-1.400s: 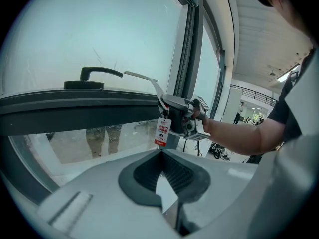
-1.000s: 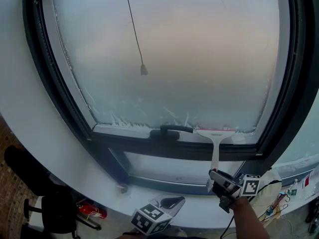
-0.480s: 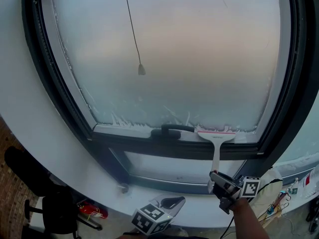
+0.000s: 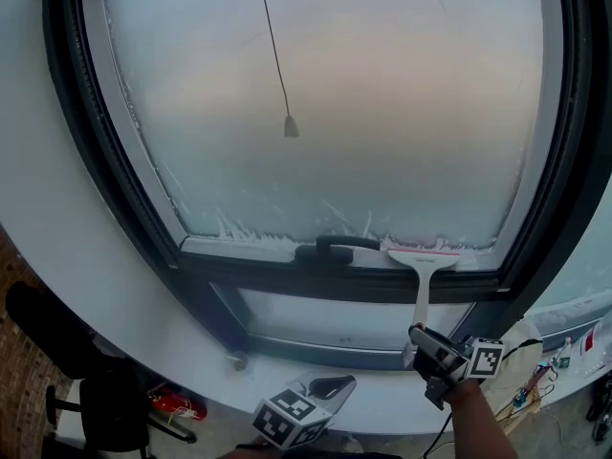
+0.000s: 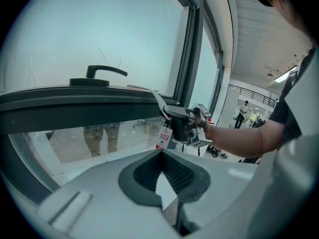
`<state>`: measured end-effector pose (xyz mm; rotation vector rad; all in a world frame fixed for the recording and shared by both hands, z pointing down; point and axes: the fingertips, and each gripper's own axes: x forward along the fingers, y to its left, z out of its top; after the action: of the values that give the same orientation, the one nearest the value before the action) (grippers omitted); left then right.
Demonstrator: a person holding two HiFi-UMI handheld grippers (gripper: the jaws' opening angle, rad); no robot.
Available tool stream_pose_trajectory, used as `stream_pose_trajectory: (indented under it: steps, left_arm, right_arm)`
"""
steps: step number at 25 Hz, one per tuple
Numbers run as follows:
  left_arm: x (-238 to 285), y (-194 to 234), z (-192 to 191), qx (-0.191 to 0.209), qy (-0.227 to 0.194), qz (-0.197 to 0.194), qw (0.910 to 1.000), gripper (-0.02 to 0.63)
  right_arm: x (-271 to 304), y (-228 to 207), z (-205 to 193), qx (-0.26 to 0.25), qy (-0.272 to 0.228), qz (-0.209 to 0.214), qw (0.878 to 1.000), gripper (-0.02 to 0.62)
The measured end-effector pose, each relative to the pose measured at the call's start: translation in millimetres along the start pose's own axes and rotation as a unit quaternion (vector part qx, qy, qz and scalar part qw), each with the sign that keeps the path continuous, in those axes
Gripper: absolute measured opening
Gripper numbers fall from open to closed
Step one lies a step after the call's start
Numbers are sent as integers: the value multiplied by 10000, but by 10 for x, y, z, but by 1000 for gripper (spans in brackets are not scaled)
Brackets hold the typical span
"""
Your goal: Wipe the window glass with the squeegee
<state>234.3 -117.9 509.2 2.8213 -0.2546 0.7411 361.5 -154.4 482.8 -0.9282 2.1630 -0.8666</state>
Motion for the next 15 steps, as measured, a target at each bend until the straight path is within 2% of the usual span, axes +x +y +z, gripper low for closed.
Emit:
stream_pose_trajectory:
  steps: [8, 13, 15]
  left_arm:
    - [-196, 137, -117, -67, -55, -182, 9998, 0]
    - [-415, 310, -190, -114, -194, -258, 9994, 0]
    - [-535, 381, -258, -144, -194, -277, 9993, 0]
  right_arm:
    - [-72, 128, -56, -115, -460, -230, 9986, 86]
    - [-138, 186, -230, -258, -764, -759, 9938, 86]
    - [-70, 344, -315, -295, -934, -728, 9925, 86]
